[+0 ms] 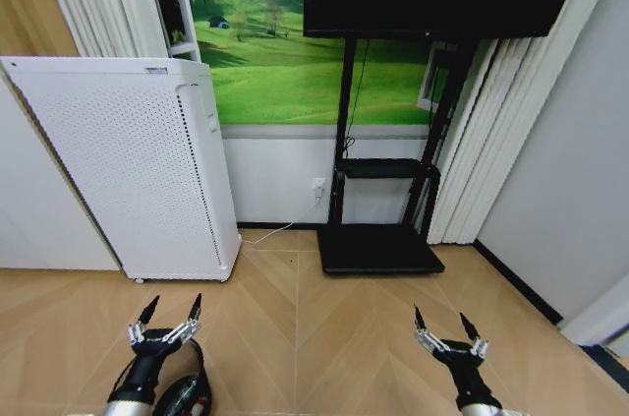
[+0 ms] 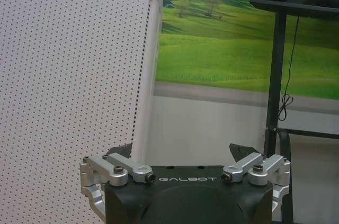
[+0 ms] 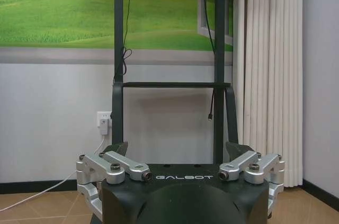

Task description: Pick up the trash bin and place the garbage on the floor into it.

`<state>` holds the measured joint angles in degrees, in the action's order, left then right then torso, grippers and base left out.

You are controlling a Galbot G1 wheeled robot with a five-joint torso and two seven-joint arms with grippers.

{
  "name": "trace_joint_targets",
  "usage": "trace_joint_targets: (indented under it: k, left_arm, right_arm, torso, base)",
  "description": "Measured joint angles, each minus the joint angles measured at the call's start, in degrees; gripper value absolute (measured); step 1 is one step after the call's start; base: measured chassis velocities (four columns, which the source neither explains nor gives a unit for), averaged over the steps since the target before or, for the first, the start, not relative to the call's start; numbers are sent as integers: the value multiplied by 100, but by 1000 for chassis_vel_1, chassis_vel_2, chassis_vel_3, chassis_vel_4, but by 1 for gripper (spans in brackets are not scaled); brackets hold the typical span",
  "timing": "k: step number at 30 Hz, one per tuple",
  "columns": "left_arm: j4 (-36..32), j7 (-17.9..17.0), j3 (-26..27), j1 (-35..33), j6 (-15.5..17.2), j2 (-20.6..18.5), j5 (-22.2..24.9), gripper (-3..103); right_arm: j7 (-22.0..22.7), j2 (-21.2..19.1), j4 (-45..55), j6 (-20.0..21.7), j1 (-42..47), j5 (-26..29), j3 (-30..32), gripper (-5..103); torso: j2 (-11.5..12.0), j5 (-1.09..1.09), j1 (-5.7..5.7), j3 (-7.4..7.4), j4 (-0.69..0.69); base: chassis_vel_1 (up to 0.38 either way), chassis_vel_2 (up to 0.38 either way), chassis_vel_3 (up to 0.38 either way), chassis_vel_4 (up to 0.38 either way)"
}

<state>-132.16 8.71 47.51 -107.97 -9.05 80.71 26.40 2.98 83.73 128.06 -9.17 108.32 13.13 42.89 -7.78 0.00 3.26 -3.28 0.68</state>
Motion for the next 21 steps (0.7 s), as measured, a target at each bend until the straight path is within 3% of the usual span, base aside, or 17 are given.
trace_joint_targets:
  k: [21]
  left_arm:
    - [-6, -1, 2, -1, 9, -1, 3, 100]
  right_arm:
    - [-3, -2, -8, -2, -2, 0, 1, 100]
  torso:
    - [-525, 0, 99, -427, 0]
  base:
    - [0, 0, 0, 0]
